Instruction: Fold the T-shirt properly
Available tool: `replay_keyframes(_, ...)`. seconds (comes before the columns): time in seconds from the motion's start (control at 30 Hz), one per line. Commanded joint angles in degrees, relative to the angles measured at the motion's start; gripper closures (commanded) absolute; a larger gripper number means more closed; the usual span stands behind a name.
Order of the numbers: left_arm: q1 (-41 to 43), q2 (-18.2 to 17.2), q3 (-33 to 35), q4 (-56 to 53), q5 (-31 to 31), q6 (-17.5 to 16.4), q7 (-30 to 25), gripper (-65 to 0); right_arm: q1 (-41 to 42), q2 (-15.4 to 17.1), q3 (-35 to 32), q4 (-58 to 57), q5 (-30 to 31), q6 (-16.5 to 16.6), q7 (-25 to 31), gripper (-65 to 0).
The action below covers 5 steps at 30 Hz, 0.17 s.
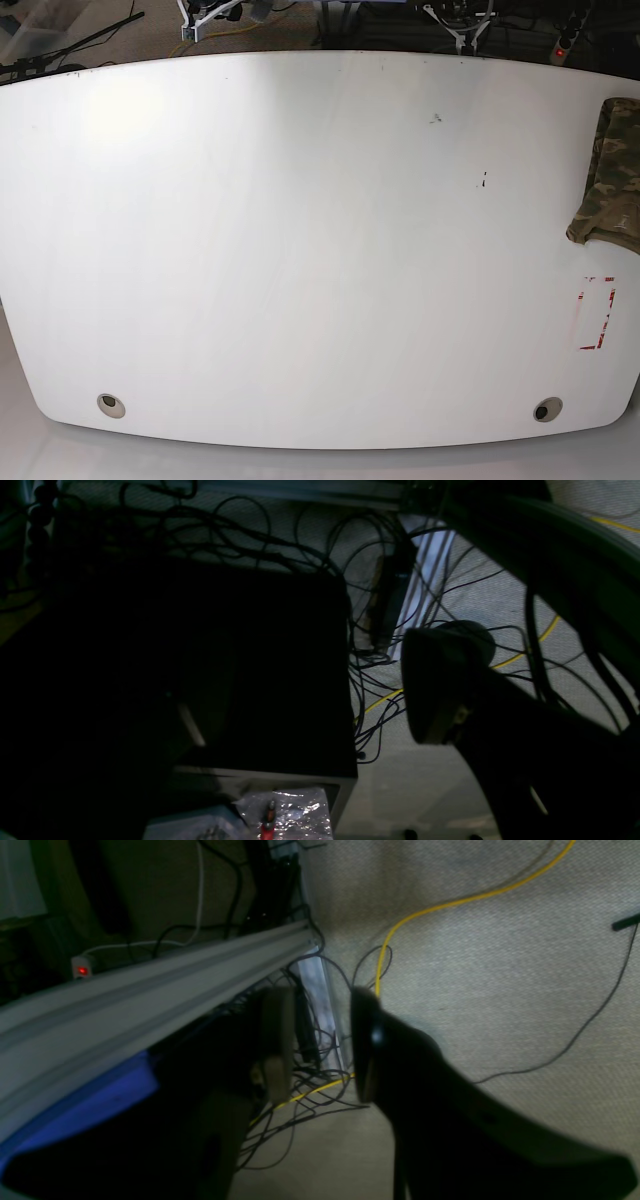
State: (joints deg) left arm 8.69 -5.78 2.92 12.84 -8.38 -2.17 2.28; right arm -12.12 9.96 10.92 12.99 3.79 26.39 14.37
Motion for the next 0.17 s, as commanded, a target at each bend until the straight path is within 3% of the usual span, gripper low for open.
replay_keyframes(0.0,0.5,-0.1,0.0,0.0,0.3,0.0,0.5,-47.9,-0.3,0.5,0.1,-0.2,0.1,0.4,0.4,-17.8)
replay_keyframes(0.13,0.6,-0.1,0.0,0.3,0.2,0.0,0.0,-47.9,-0.4,0.4,0.1,-0.2,0.1,0.4,0.4,-17.8)
